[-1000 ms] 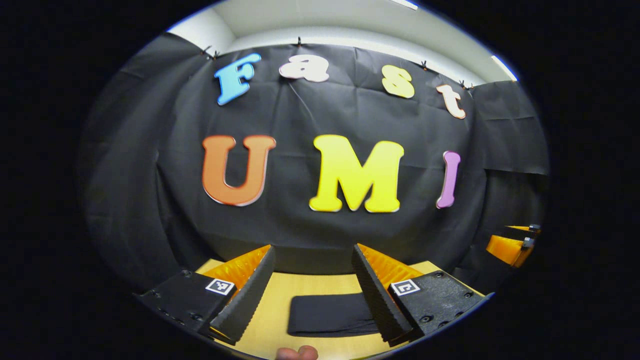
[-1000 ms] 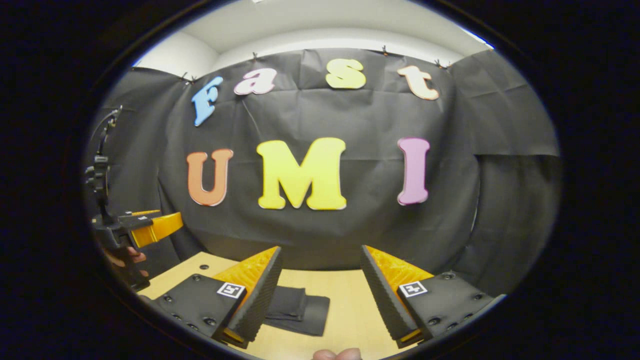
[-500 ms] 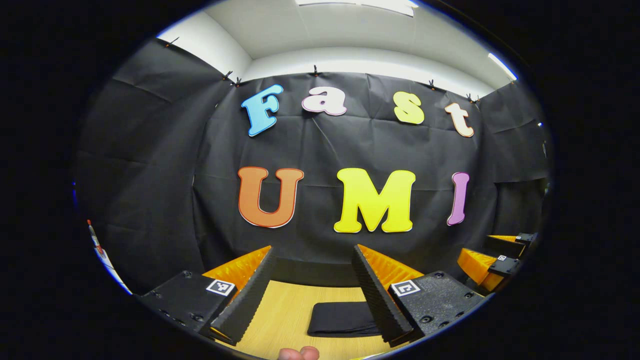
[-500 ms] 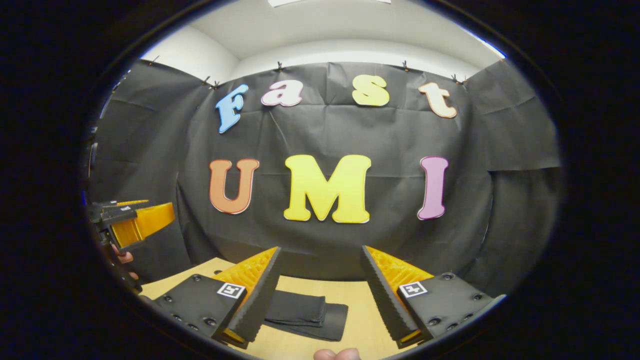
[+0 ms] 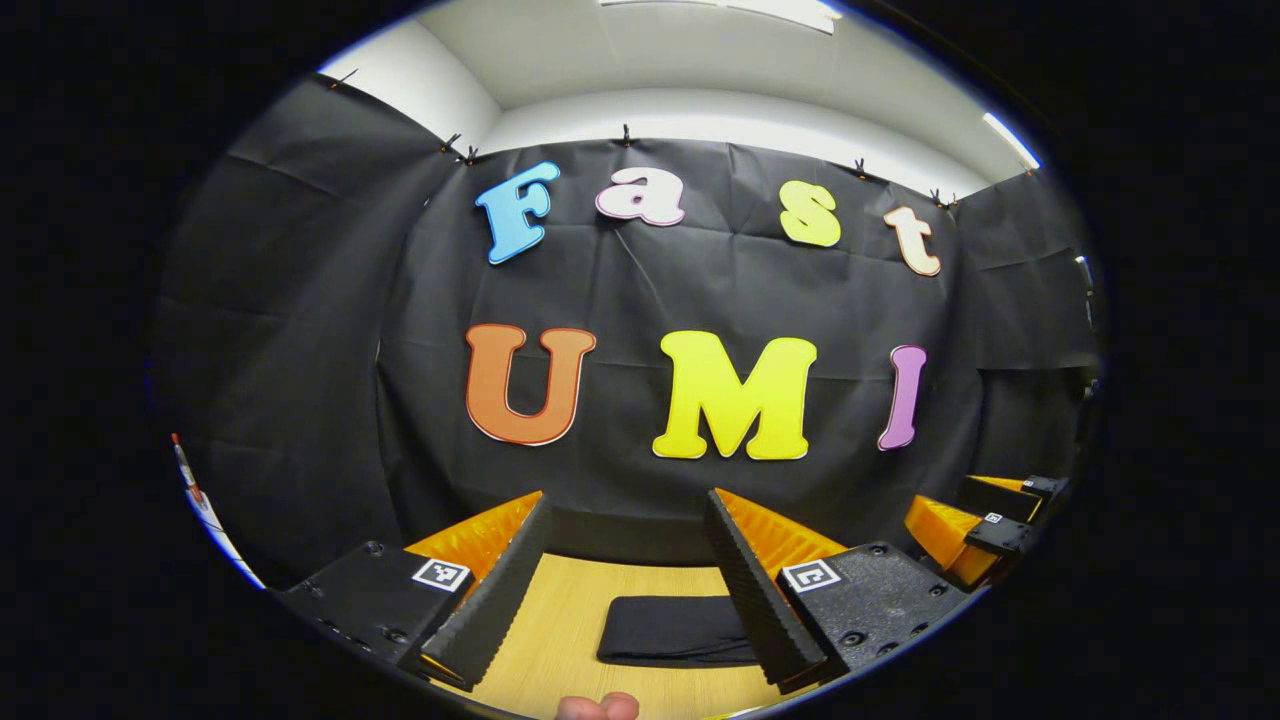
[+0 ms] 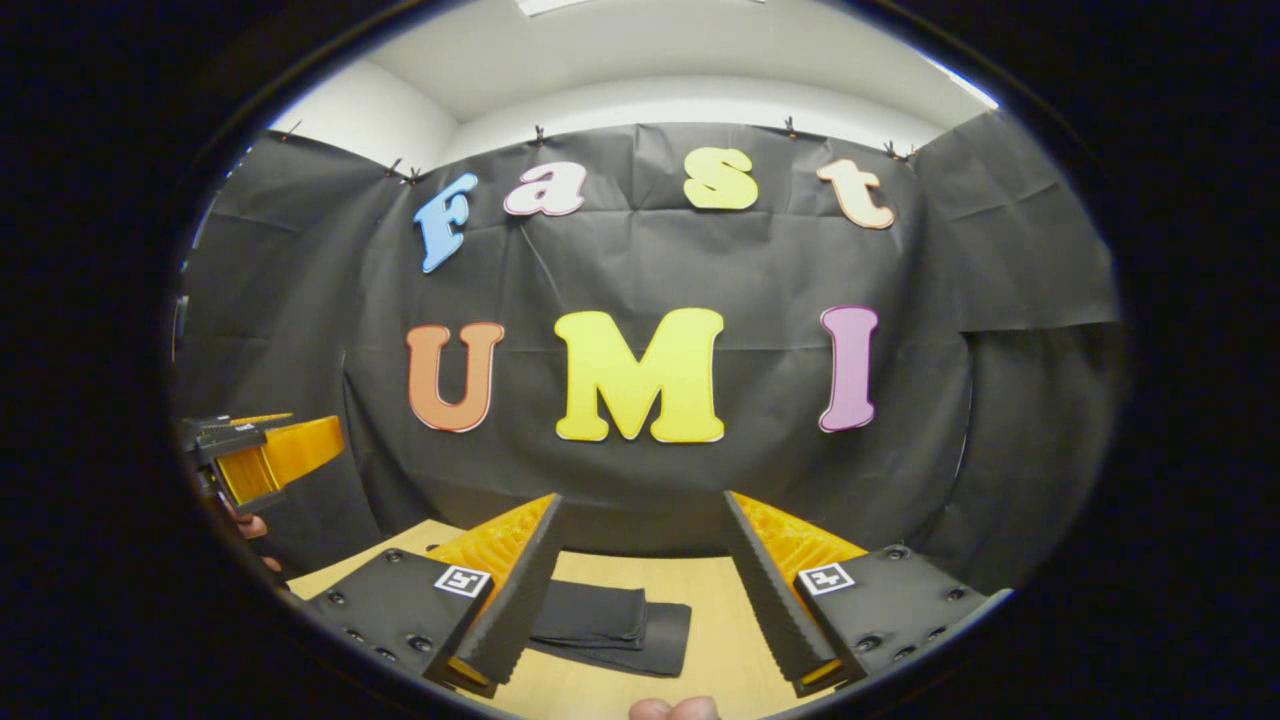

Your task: Grasp the waist and the cuffs of the jeans and fold them to make the two legs overlap; first hold the waist and fold one-third of the jeans toward the cuffs, then hold the cuffs and fold the remaining one-third in the same direction to finish folding.

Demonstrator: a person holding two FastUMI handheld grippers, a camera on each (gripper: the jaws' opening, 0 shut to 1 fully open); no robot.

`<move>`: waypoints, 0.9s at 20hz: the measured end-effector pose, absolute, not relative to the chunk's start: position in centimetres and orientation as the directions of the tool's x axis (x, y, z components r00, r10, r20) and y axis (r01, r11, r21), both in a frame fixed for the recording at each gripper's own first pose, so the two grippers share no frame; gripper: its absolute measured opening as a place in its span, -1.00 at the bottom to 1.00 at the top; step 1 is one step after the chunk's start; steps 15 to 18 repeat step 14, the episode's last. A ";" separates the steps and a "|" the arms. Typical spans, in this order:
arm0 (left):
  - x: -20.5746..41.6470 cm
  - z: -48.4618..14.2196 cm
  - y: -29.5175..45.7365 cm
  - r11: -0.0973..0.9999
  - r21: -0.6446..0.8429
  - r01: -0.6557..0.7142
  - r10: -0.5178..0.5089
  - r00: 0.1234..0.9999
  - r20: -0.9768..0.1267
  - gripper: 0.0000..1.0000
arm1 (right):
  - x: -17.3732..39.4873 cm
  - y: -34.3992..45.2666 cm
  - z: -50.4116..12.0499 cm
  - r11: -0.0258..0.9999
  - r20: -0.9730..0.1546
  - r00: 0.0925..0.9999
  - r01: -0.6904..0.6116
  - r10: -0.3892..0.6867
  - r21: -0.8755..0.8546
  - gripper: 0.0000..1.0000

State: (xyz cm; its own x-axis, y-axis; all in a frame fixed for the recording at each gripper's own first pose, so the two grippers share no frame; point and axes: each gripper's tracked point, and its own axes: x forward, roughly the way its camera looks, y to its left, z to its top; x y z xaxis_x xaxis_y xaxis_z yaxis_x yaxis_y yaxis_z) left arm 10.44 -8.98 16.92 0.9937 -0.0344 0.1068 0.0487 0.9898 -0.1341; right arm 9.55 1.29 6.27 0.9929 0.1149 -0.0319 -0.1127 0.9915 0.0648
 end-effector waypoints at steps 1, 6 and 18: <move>10.4 16.9 -8.9 0.990 -0.133 0.047 -0.033 0.994 0.107 0.94 | 9.6 1.3 6.3 0.991 -0.032 0.992 -0.116 0.118 0.065 0.91; 10.4 16.7 -8.8 0.991 -0.129 0.044 -0.032 0.995 0.095 0.94 | 9.6 1.6 6.2 0.990 -0.027 0.992 -0.122 0.124 0.066 0.92; 11.4 16.6 -9.0 0.992 -0.116 0.053 -0.042 0.995 0.095 0.94 | 9.9 1.6 6.0 0.991 -0.037 0.991 -0.122 0.125 0.060 0.86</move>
